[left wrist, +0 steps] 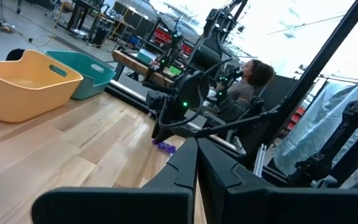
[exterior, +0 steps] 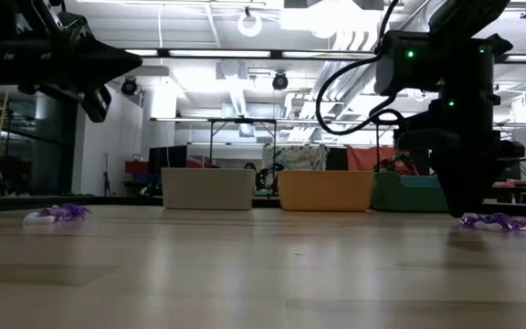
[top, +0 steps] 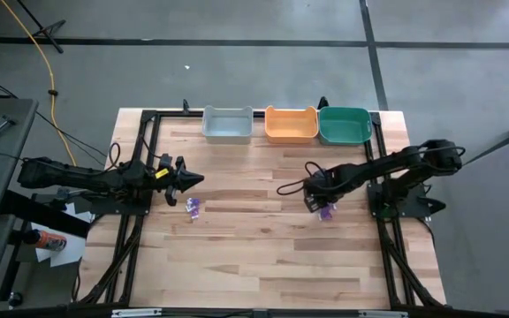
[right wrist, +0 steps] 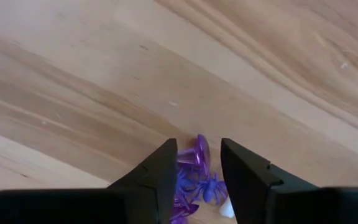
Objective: Sort Halloween decoration
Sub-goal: Put the purple witch hat toy into the orange bin
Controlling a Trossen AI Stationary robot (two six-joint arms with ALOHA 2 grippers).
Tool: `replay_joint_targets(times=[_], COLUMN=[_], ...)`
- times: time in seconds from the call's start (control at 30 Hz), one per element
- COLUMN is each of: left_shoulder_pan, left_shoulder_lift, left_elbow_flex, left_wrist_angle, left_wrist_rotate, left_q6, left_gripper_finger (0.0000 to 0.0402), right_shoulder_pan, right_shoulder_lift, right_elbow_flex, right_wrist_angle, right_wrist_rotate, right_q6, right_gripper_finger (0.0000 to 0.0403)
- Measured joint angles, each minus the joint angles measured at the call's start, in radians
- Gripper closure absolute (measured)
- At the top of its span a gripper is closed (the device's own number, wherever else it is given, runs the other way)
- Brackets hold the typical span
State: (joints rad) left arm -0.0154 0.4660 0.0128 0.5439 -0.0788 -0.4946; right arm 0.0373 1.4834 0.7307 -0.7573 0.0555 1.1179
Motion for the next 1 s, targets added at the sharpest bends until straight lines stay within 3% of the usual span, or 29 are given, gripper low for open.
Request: replay_joint_targets(times=[0.27, 0.57, 0.8, 1.0], left_shoulder_pan=[0.000, 0.000, 0.000, 0.000], left_shoulder_lift=[0.000, 0.000, 0.000, 0.000], left_elbow_flex=[0.000, 0.000, 0.000, 0.000], left_wrist_angle=[-0.001, -0.002, -0.002, -0.002], left_wrist_rotate=[0.000, 0.000, 0.000, 0.000], left_q6=[0.000, 0.000, 0.000, 0.000], left_gripper_finger=[0.0401, 0.0401, 0.0401, 0.0401], right_shoulder_pan=[0.000, -0.001, 0.000, 0.000], right_shoulder_lift=[0.008, 0.010, 0.009, 0.007], right_elbow_flex=[0.000, 0.000, 0.000, 0.000], right_wrist_angle=[0.000, -0.002, -0.003, -0.005], right_wrist_rotate=[0.000, 0.018, 0.017, 0.014], right_q6=[-0.002, -0.001, -0.019, -0.021], right_gripper_finger=[0.0342, 0.0355, 0.0399, 0.0400])
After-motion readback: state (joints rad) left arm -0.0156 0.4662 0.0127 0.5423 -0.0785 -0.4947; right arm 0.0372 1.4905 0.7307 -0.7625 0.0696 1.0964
